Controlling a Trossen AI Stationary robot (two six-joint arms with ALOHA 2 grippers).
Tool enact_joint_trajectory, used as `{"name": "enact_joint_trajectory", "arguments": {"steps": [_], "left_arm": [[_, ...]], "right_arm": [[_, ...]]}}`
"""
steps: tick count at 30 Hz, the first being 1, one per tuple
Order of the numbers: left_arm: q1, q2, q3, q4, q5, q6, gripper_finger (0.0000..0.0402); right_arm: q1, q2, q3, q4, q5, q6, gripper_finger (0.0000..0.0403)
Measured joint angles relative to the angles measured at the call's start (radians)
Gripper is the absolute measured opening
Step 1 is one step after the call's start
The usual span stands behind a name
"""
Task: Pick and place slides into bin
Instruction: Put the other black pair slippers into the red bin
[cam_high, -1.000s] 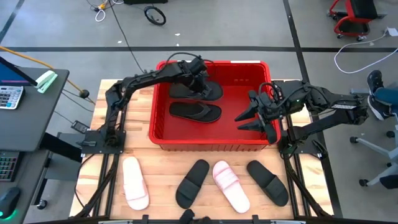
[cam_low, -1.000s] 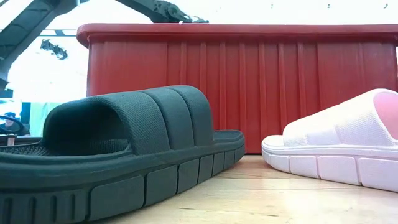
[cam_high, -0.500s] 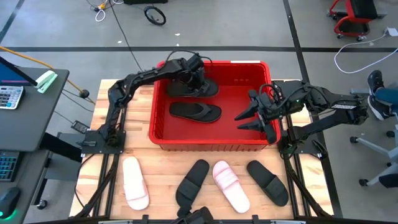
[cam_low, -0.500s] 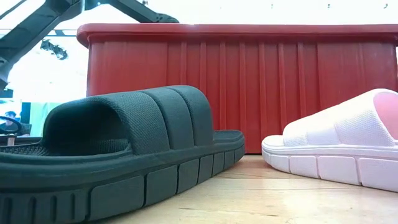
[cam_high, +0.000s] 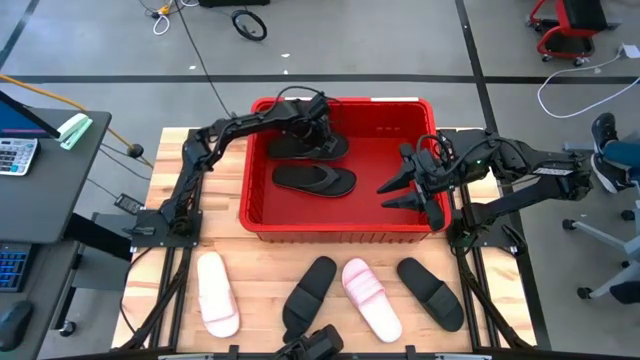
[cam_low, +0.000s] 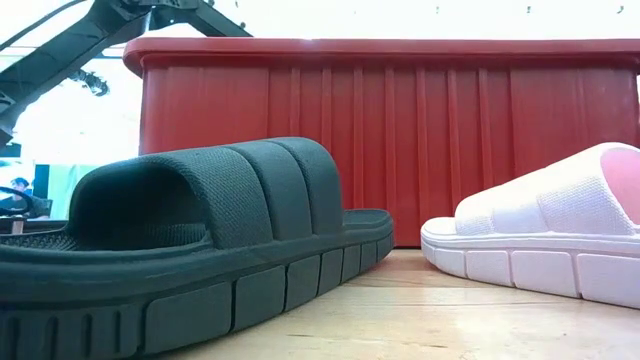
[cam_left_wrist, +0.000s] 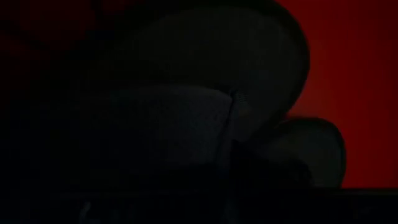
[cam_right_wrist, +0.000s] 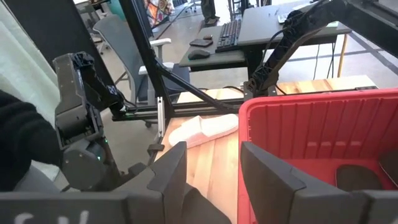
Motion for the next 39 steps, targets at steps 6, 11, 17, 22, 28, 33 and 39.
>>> {"name": "enact_joint_trajectory", "arguments": {"steps": [6,11,17,22,28,33,39], "left_arm": [[0.018,0.000,0.000,-0.036,-0.001,-0.005,0.0119],[0.020,0.000,0.000,-0.070,-0.003,-0.005,0.0161],[0.015,0.000,0.000,-0.117,0.003,-0.041,0.0197],[-0.004,-0.012,0.000,-0.096,0.040,-0.056,0.0210],[0.001,-0.013,0.001,-0.051,0.030,-0.046,0.0202],[0.015,-0.012,0.001,-0.048,-0.122,0.032,0.0197],[0.021,-0.034,0.000,-0.089,-0.096,0.043,0.0201]], "right_arm": [[0.000,0.000,0.000,0.000,-0.001,0.027,0.0157],[0.000,0.000,0.000,0.000,-0.001,0.035,0.0157],[0.000,0.000,0.000,0.000,-0.001,0.036,0.0157],[0.000,0.000,0.000,0.000,-0.001,0.036,0.0157],[0.000,0.000,0.000,0.000,-0.002,0.061,0.0157],[0.000,0.000,0.000,0.000,-0.002,0.071,0.0157],[0.000,0.000,0.000,0.000,-0.002,0.094,0.0157]]}}
